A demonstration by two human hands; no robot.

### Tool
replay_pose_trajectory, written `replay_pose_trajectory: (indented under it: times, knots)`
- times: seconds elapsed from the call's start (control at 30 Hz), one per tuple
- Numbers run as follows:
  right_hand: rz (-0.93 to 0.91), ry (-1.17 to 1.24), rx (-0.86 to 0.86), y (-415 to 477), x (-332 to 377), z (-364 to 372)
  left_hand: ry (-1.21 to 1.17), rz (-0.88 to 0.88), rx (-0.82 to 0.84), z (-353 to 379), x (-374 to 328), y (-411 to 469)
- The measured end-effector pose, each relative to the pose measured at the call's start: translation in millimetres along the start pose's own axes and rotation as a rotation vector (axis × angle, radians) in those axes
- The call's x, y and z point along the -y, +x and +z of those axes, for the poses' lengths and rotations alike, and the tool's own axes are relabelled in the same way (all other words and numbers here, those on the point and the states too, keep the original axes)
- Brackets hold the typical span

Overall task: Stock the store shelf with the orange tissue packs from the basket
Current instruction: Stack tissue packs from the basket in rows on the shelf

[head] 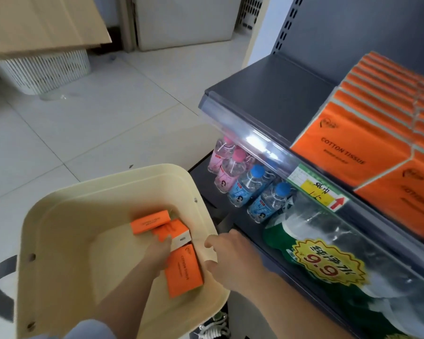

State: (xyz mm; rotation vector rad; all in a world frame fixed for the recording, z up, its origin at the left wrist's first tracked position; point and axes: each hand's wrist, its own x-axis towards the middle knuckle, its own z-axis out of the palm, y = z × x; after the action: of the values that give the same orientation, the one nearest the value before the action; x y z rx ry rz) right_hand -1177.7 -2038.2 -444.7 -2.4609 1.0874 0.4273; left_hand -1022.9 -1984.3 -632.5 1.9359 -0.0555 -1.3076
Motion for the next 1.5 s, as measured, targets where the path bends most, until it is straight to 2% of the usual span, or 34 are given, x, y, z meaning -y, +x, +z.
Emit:
replay_pose_trajectory:
  times: [0.07, 0.13, 0.27, 0.37, 0.47, 0.57, 0.67, 0.77, 0.83, 0.87, 0.97, 1.0, 1.07, 1.17, 1.27, 1.5]
  knots:
    - [-0.014, 0.006, 0.006, 1, 3, 0, -0.175, -0.092, -0.100, 6, 0, 13]
    - [-0.026, 0.009, 0.018, 2, 5, 1, -0.327, -0.148, -0.114, 8, 1, 25]
    - [-0.012, 0.040, 0.022, 5, 7, 1, -0.430, -0.297, -0.044, 3, -10, 19]
    - [0.044, 0.153, -0.007, 7, 8, -1, -0.467, -0.402, 0.120, -11, -24, -13]
    - [0.174, 0.303, -0.049, 12, 13, -5, -0.500, -0.329, 0.400, -25, -23, -47]
    - [0.313, 0.556, -0.079, 16, 18, -10, -0.470, -0.161, 0.637, -30, -21, -74]
    - [0.347, 0.665, -0.150, 17, 16, -12, -0.351, 0.012, 0.746, -30, -24, -83]
    - [0.351, 0.691, -0.214, 17, 13, -15, -0.333, 0.092, 0.781, -29, -26, -72]
    - [0.317, 0.563, -0.293, 16, 10, -20, -0.258, 0.121, 0.762, -26, -24, -59]
    - [0.289, 0.471, -0.336, 16, 9, -23, -0.136, 0.162, 0.687, -22, -20, -49]
    - [0.239, 0.302, -0.397, 17, 2, -28, 0.648, 0.355, 0.314, -10, 3, -12]
    - [0.235, 0.282, -0.394, 18, 0, -29, 0.874, 0.386, 0.258, -6, 11, -3]
    - [0.207, 0.248, -0.370, 19, -3, -30, 1.091, 0.335, 0.238, 3, 23, 4]
    - [0.158, 0.226, -0.293, 22, -5, -31, 1.220, 0.242, 0.179, 13, 32, 2]
    - [0.156, 0.258, -0.222, 25, -8, -32, 1.252, 0.223, 0.079, 13, 37, 0]
    - [0.239, 0.401, -0.116, 24, -14, -35, 0.902, 0.271, 0.244, -16, 14, -19]
